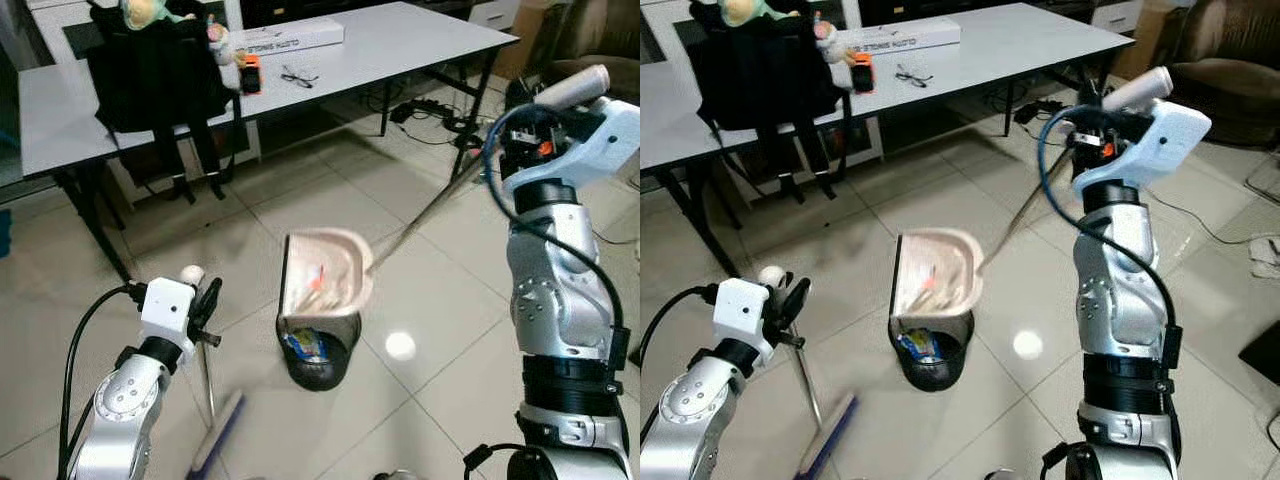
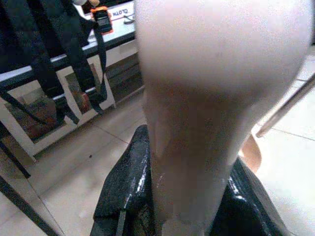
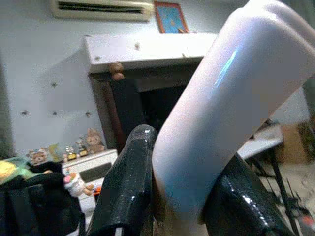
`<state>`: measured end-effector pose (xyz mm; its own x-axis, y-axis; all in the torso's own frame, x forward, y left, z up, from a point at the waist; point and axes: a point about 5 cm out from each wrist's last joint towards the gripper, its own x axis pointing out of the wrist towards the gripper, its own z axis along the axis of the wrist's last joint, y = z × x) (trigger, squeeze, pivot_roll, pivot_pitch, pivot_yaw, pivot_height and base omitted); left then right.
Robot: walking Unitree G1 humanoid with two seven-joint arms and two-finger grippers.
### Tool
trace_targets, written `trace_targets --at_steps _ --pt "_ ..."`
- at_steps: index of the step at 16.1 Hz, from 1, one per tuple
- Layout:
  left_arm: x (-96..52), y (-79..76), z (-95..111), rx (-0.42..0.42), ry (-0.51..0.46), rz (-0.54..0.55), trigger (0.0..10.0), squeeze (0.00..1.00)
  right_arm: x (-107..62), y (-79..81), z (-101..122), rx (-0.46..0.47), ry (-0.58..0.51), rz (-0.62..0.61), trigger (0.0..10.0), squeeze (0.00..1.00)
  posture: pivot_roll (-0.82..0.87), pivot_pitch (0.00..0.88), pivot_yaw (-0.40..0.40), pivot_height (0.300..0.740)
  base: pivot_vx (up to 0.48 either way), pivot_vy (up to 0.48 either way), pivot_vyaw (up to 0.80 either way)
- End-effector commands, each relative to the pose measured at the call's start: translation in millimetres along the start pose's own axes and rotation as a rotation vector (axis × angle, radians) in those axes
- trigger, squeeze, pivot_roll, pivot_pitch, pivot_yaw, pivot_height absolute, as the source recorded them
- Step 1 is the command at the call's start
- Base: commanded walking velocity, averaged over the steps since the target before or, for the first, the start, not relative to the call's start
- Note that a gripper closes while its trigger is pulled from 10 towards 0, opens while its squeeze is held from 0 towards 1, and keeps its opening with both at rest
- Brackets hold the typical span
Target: Sweep floor
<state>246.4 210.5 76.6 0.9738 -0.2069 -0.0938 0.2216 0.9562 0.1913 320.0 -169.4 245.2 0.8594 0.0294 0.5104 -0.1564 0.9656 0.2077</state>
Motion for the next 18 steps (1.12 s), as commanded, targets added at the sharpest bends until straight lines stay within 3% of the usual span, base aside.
trace_targets --at_steps 1,5,7,9,13,18 --pt "4.9 2.7 9 0.034 -0.039 -0.006 10.0 0.00 0.8 13.6 7 -0.035 -0.048 0.083 10.0 0.00 -0.01 0.023 0.037 0.740 0.000 0.000 0.00" --pt "5.6 3.7 10 0.041 -0.044 -0.012 10.0 0.00 -11.7 44.4 -4 -0.181 -0.054 0.327 10.0 0.00 -0.01 0.032 0.036 0.740 0.000 0.000 0.00" --pt "5.6 4.1 10 0.045 -0.045 -0.013 10.0 0.00 -15.6 51.3 -7 -0.197 -0.055 0.370 10.0 0.00 -0.01 0.033 0.037 0.740 0.000 0.000 0.00" --pt "5.9 3.4 11 0.055 -0.047 -0.024 10.0 0.00 -28.4 70.7 -16 -0.191 -0.064 0.451 10.0 0.00 -0.01 0.036 0.036 0.740 0.000 0.000 0.00" --pt "9.0 -1.5 9 0.056 -0.042 -0.027 10.0 0.00 -41.2 89.3 -24 -0.229 -0.065 0.574 10.0 0.00 -0.01 0.039 0.037 0.740 0.000 0.000 0.00" --pt "11.6 -7.1 10 0.059 -0.044 -0.032 10.0 0.00 -43.3 93.7 -23 -0.278 -0.090 0.627 10.0 0.00 -0.01 0.040 0.036 0.740 0.000 0.000 0.00"
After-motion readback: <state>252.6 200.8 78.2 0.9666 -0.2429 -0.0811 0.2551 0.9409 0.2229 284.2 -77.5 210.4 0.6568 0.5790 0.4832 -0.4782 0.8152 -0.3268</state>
